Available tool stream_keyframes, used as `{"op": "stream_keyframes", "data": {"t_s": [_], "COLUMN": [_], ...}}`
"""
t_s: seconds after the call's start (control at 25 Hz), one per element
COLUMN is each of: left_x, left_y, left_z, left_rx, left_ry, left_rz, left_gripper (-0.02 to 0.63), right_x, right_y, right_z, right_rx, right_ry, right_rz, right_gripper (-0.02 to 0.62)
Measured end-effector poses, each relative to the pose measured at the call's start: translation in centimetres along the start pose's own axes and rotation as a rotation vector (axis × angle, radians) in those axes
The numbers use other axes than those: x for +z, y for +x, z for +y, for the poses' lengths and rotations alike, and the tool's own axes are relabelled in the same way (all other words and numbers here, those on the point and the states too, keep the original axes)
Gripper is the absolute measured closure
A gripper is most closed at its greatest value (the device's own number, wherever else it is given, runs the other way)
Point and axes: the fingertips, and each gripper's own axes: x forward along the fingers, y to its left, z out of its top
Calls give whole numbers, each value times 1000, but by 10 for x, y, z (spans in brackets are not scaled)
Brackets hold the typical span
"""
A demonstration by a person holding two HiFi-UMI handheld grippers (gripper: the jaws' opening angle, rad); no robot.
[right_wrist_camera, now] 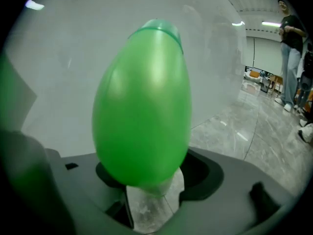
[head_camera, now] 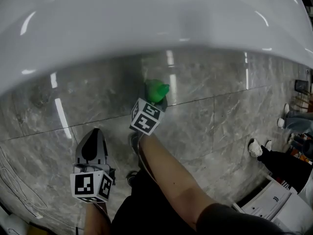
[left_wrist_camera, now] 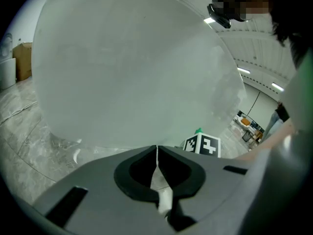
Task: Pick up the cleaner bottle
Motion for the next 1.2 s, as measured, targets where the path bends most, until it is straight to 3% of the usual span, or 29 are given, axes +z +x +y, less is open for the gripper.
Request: {"op": "stream_keyframes", "data": {"t_s": [0.16, 0.24, 0.36, 0.64, 1.2], "left_x": [-5, -7, -12, -14, 37], "left_y": [7, 7, 5, -2, -58], "left_z": [6, 7, 7, -4, -56], "left_rx": [-7, -9, -12, -20, -16], "left_ry": [10, 9, 6, -5, -4], "left_rz": [-8, -8, 1, 5, 0], "left_gripper": [584, 584, 584, 585, 586], "right_x": [8, 13, 16, 30, 61], "right_y": [12, 16, 19, 13, -92], "right_z": [-15, -19, -19, -16, -5], "right_rx": [-8, 3, 43, 149, 379], "right_ry": [-17, -15, -14, 105, 144], "right_rz": [-31, -23, 9, 77, 199], "right_gripper": [334, 382, 388, 399, 403]}}
